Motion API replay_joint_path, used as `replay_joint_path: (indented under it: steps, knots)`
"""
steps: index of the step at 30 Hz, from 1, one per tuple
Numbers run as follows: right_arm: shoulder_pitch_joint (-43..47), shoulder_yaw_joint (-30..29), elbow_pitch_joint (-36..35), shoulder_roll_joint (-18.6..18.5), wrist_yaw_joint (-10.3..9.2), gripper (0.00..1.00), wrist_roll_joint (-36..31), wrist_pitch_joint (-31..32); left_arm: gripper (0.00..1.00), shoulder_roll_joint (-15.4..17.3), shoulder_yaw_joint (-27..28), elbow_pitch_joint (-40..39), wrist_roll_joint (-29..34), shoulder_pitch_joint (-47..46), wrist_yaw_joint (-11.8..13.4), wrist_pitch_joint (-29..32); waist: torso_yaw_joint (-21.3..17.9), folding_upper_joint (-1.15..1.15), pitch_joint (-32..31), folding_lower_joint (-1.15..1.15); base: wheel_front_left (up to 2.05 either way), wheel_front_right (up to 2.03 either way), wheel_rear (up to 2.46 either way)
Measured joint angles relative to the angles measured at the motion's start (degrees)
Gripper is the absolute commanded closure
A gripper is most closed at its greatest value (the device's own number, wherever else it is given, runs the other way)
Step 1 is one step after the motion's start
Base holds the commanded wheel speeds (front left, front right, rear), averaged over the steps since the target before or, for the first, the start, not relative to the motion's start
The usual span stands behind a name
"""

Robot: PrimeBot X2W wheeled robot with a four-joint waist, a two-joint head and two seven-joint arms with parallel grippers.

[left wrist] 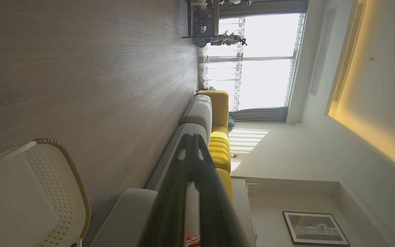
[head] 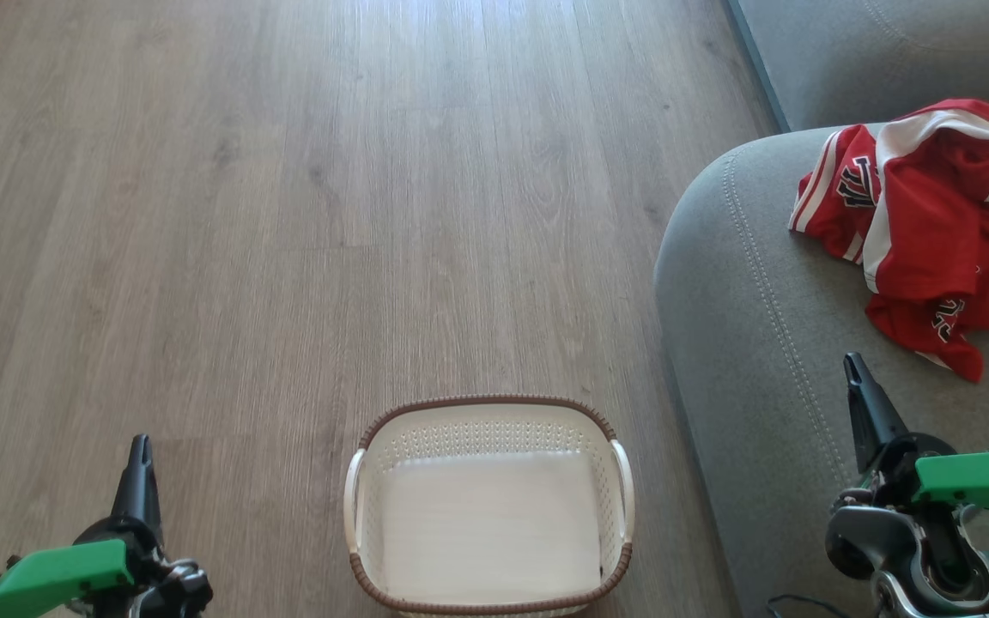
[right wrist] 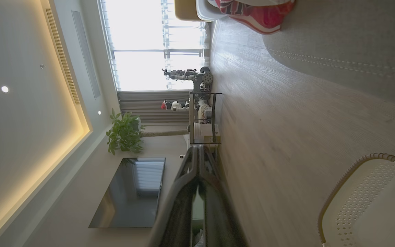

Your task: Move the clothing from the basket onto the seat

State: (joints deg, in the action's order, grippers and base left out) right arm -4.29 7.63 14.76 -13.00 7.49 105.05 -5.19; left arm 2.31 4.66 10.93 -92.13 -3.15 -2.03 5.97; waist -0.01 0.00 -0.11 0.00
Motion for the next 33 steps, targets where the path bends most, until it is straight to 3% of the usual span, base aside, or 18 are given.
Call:
replay_joint_path:
  steps: [33]
  knots:
    - [-0.07,3.21,-0.99,-2.59,0.0,1.0,2.91,-2.72,1.0,0.0,0.0,-0.04,0.0,0.0,0.0,0.0,0.0,0.0,0.03,0.0,0.0,0.0,0.0]
